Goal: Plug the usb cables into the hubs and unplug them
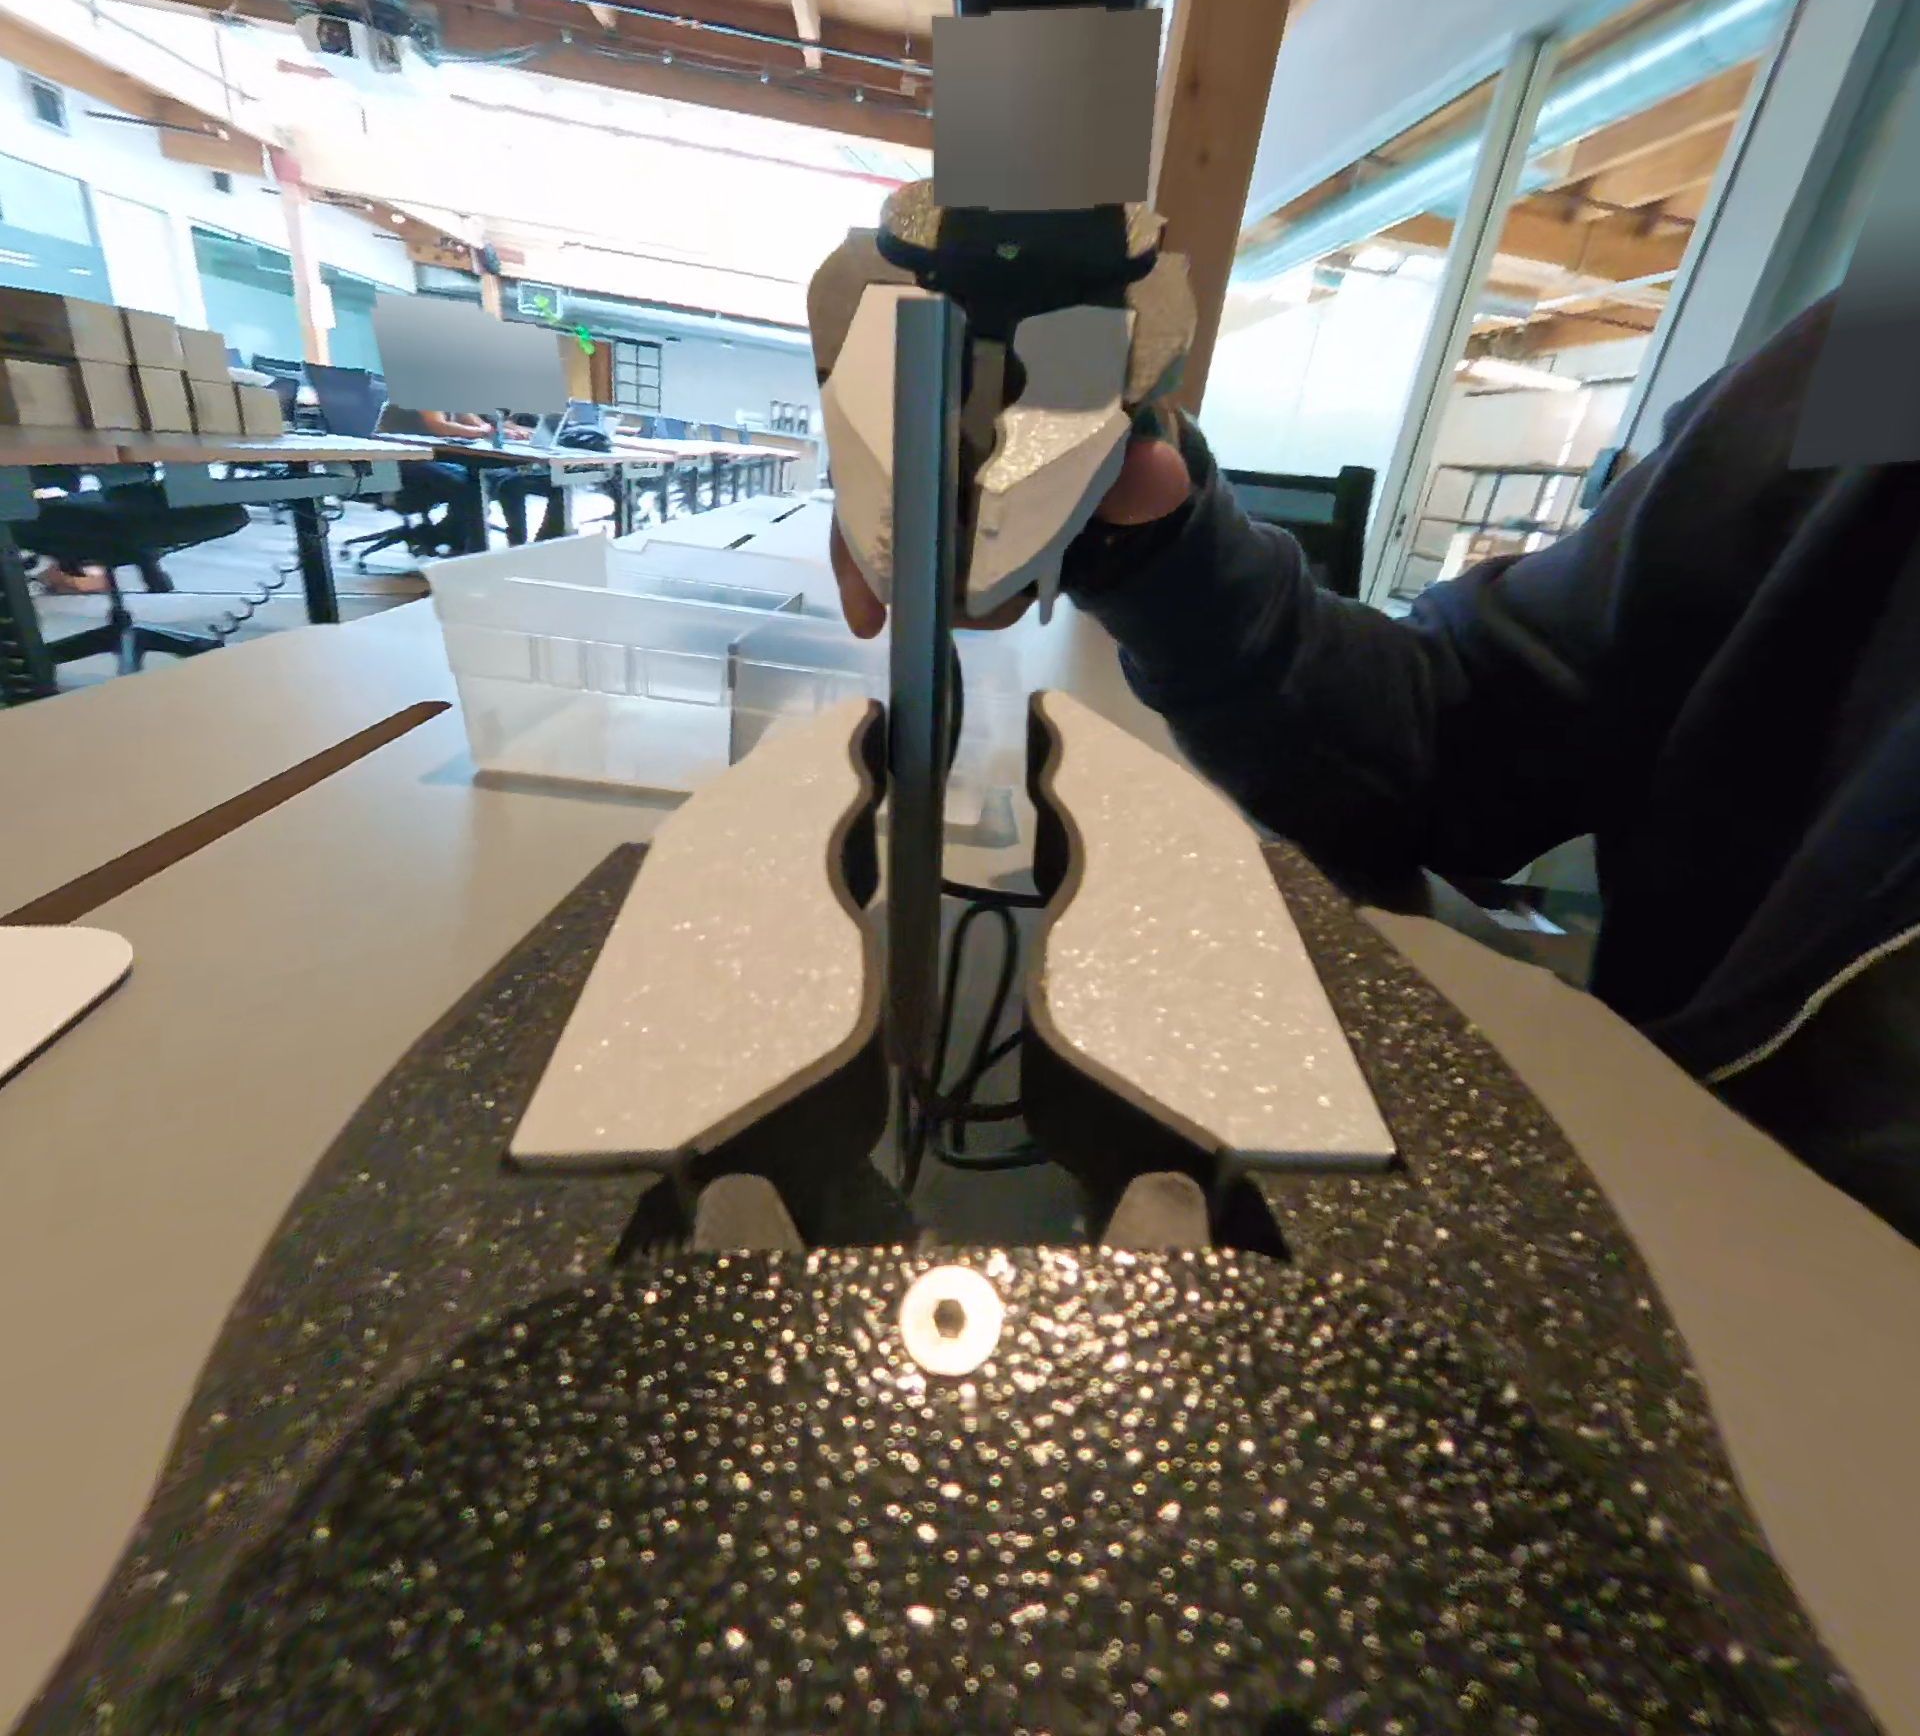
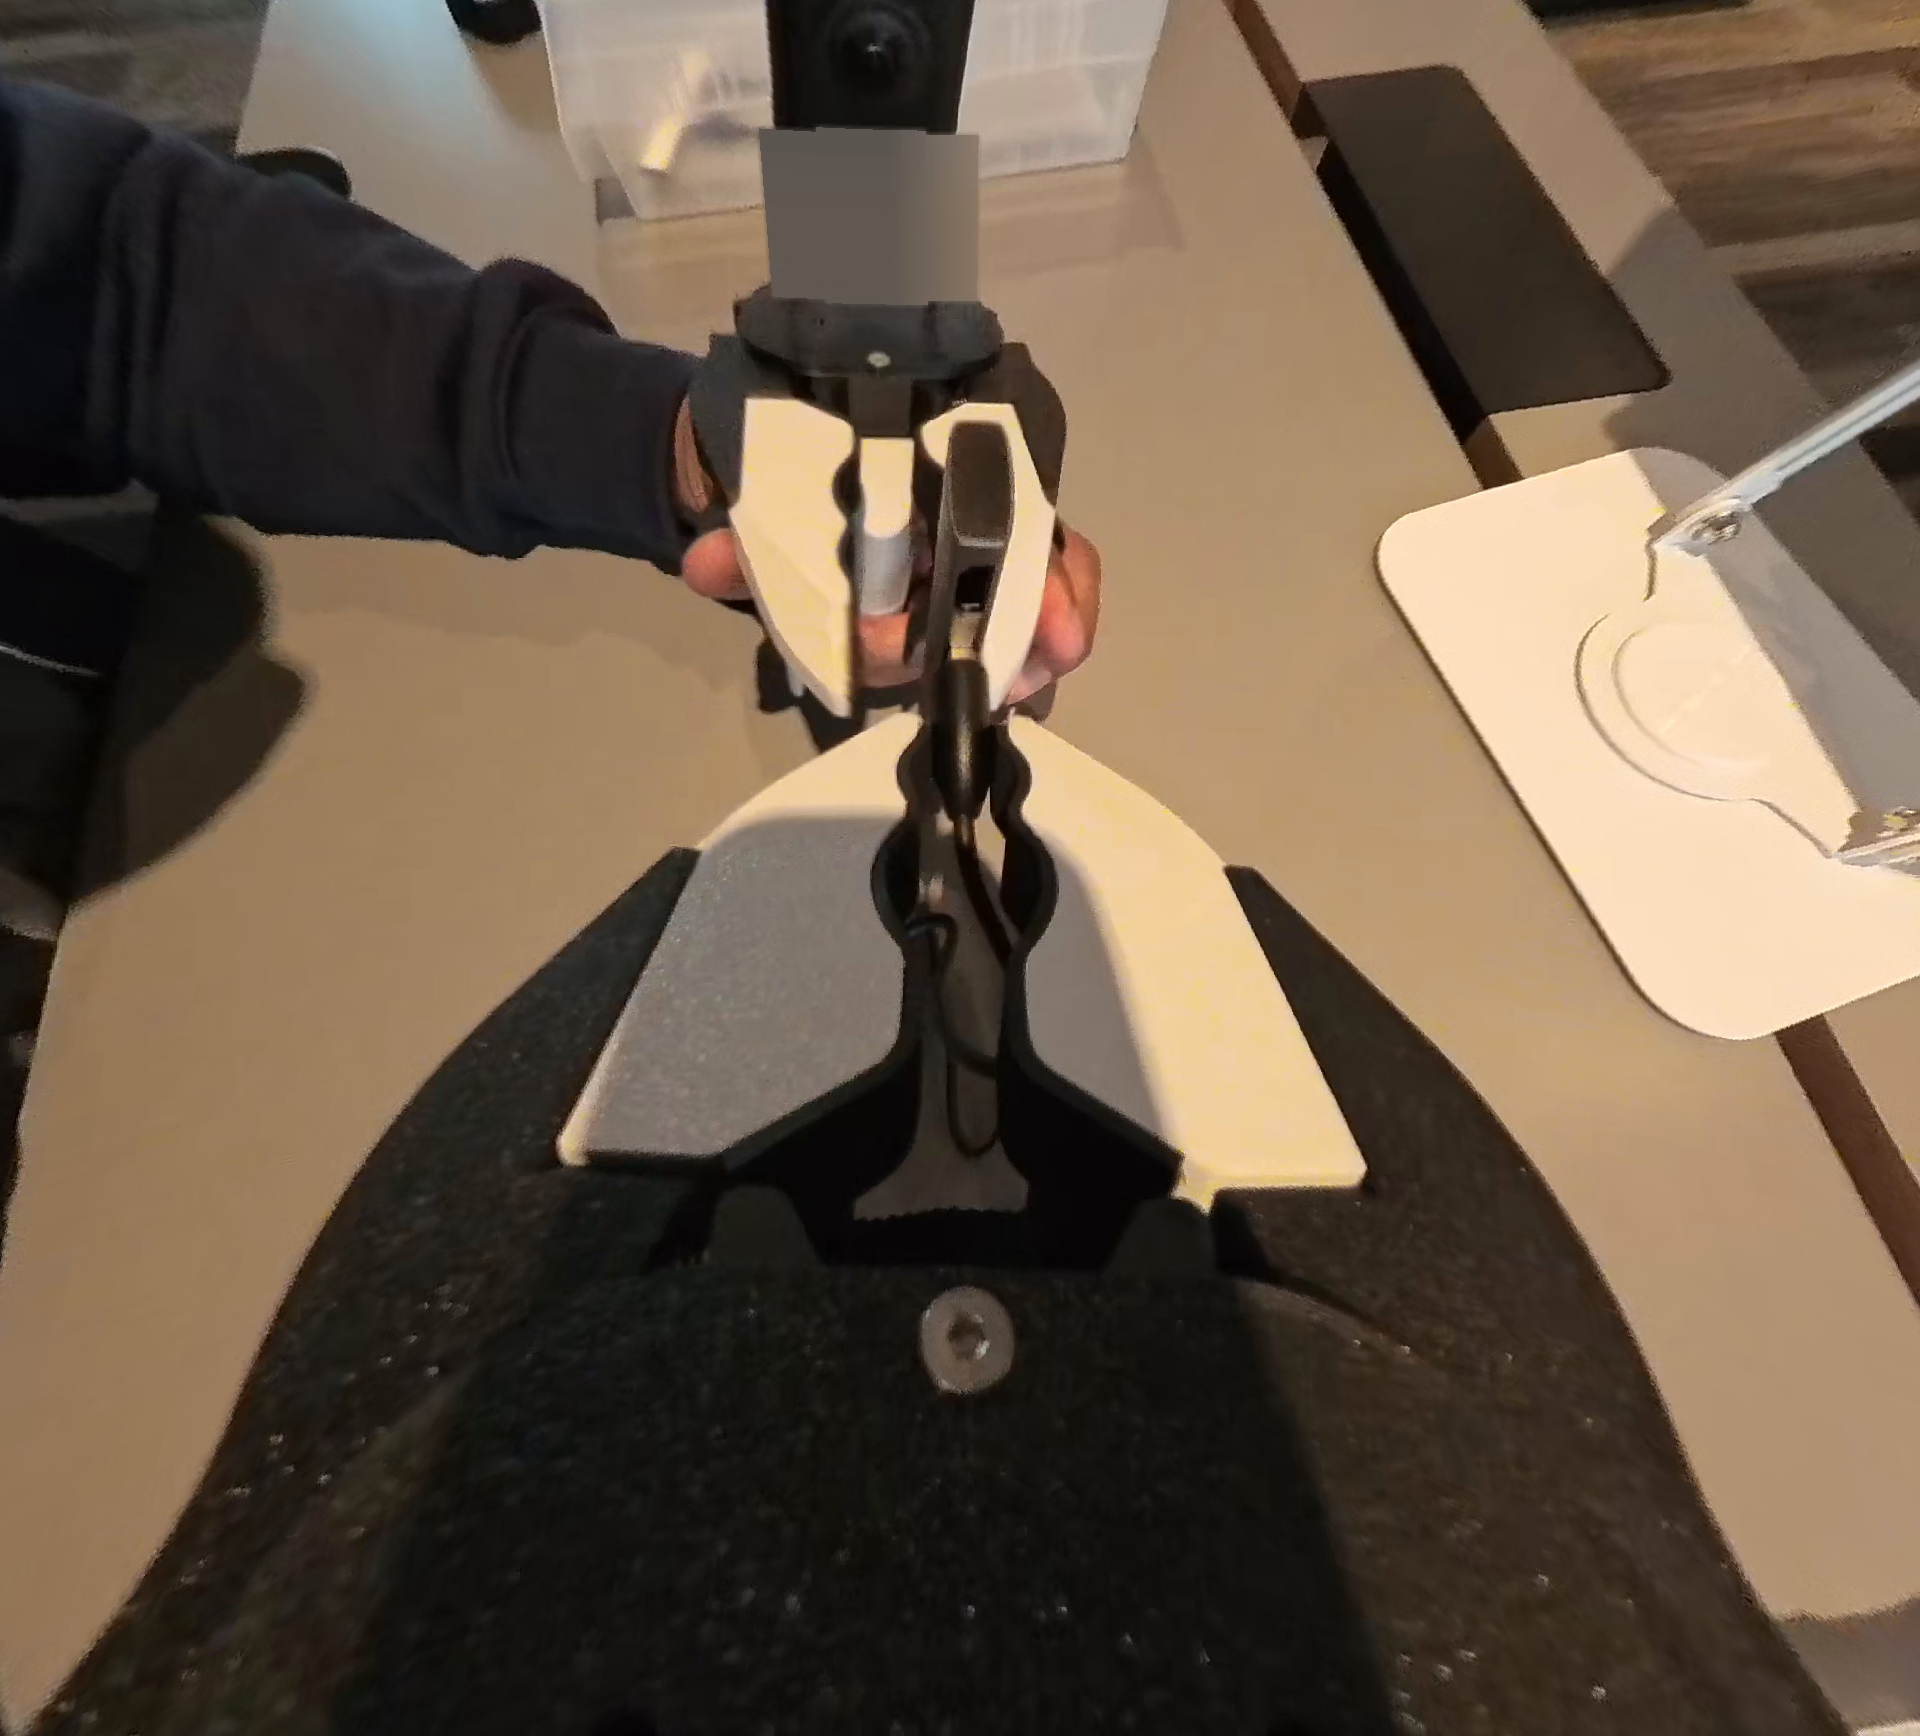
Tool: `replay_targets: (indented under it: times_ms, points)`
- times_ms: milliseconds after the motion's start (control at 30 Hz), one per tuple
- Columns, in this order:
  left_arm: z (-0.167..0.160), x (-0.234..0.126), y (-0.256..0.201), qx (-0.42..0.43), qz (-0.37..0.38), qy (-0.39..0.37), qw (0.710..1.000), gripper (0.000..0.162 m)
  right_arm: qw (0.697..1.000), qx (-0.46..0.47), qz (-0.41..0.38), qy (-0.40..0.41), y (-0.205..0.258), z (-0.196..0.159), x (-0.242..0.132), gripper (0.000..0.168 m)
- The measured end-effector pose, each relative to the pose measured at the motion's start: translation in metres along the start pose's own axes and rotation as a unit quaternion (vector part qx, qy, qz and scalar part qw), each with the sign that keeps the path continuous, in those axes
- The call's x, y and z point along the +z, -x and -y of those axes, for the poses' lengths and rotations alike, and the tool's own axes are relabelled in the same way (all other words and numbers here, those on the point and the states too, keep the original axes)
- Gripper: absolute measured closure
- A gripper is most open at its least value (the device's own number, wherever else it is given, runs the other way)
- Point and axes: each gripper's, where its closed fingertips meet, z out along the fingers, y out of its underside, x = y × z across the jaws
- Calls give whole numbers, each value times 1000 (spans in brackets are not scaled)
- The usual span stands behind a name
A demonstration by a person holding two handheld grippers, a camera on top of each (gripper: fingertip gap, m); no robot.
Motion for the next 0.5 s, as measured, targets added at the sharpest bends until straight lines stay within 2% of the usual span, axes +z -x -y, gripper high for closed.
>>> replay_targets:
  times_ms: [133,433,500]
  points:
    - [-16,2,6,30,26,45,998,150,1000,0,17,17,4,-9,16,158]
    - [-19,-2,11,41,36,69,996,152,999,1,30,-10,1,-16,21,157]
    - [-12,-3,11,38,37,47,997,152,999,3,27,-25,0,-12,21,158]
